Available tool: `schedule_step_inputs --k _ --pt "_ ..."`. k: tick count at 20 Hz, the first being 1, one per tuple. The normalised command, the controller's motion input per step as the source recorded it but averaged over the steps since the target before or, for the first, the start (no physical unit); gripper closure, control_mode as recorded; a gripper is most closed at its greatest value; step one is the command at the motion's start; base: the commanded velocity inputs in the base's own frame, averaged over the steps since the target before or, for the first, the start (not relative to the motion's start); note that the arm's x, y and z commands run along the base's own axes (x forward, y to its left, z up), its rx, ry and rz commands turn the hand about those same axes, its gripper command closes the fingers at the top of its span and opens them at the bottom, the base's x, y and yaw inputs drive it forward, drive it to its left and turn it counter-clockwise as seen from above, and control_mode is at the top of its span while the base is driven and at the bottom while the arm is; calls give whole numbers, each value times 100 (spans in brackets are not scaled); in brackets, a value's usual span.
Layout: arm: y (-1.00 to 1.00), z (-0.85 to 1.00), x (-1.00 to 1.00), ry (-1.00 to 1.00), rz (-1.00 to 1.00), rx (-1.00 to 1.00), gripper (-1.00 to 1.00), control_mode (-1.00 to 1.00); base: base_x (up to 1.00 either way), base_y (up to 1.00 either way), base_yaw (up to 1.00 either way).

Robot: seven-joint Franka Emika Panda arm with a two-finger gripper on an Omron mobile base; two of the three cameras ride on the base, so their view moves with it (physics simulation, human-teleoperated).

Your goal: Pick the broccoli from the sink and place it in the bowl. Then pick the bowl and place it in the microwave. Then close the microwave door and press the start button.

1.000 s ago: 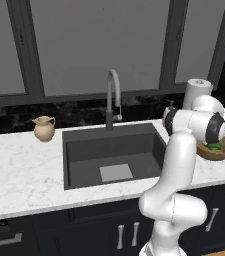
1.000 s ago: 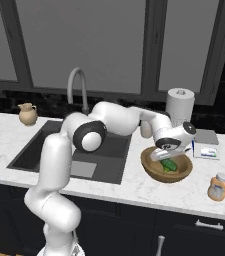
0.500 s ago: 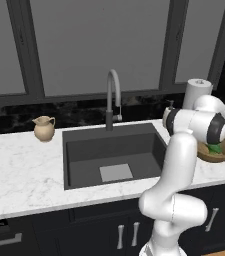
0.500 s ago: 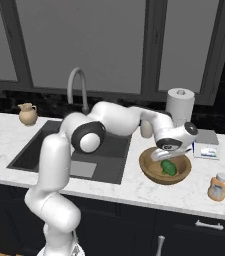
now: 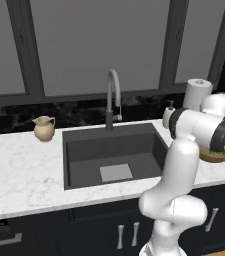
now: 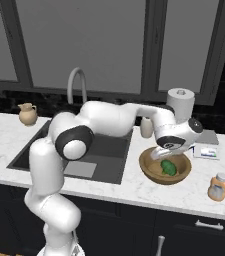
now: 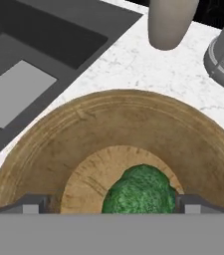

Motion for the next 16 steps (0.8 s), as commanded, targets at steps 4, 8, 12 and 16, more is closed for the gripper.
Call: schedule_step_inputs --k 4,8,12,16 --pt "65 53 -48 3 -7 -15 -100 -100 0 0 0" --pt "74 39 -37 11 -15 -14 -100 -100 0 0 0" --pt "51 12 -4 19 -16 -9 -100 -100 0 0 0" --pt "35 0 0 18 -13 -5 -100 -100 0 0 0"
